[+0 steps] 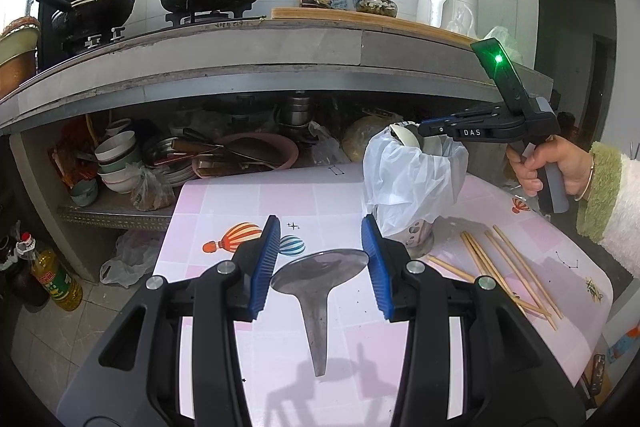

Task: Organize utensils
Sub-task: 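Open the right tool to drop the spoon in while the left tool holds the large spoon, then carry the large steel spoon with the left tool over the bagged holder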

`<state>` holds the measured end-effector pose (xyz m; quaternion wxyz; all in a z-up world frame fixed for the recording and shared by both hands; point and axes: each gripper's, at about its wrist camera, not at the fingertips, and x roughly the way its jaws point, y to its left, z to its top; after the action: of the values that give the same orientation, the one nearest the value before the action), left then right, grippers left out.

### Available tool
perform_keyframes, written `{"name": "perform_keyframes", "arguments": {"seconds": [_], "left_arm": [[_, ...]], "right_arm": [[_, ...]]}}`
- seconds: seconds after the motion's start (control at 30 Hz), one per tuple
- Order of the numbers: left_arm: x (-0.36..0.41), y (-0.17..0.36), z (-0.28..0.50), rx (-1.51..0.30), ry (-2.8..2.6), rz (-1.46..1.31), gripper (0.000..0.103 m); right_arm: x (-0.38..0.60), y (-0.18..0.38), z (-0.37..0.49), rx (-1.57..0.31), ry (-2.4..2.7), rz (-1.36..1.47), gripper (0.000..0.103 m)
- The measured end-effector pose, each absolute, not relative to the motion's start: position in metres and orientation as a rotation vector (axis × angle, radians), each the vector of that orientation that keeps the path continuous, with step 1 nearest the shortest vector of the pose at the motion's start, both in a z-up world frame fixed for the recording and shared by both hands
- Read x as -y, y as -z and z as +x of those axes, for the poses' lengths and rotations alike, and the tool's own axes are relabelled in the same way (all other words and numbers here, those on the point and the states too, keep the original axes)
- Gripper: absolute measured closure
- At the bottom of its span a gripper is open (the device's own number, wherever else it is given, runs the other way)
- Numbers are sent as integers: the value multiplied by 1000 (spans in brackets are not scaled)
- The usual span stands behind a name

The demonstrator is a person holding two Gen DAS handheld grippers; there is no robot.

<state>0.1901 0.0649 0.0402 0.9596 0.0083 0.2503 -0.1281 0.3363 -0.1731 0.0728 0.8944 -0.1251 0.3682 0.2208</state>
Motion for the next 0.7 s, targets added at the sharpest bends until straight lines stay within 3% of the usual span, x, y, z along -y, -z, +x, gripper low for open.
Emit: {"name": "perform_keyframes", "arguments": {"seconds": [0.43, 0.7], "left_arm": [[-61, -43, 189, -504, 267, 21, 63], [-48, -49, 191, -495, 290, 30, 63]], "right_arm": [[214, -105, 320, -724, -438, -94, 99], [255, -111, 233, -710, -429, 65, 96]]}}
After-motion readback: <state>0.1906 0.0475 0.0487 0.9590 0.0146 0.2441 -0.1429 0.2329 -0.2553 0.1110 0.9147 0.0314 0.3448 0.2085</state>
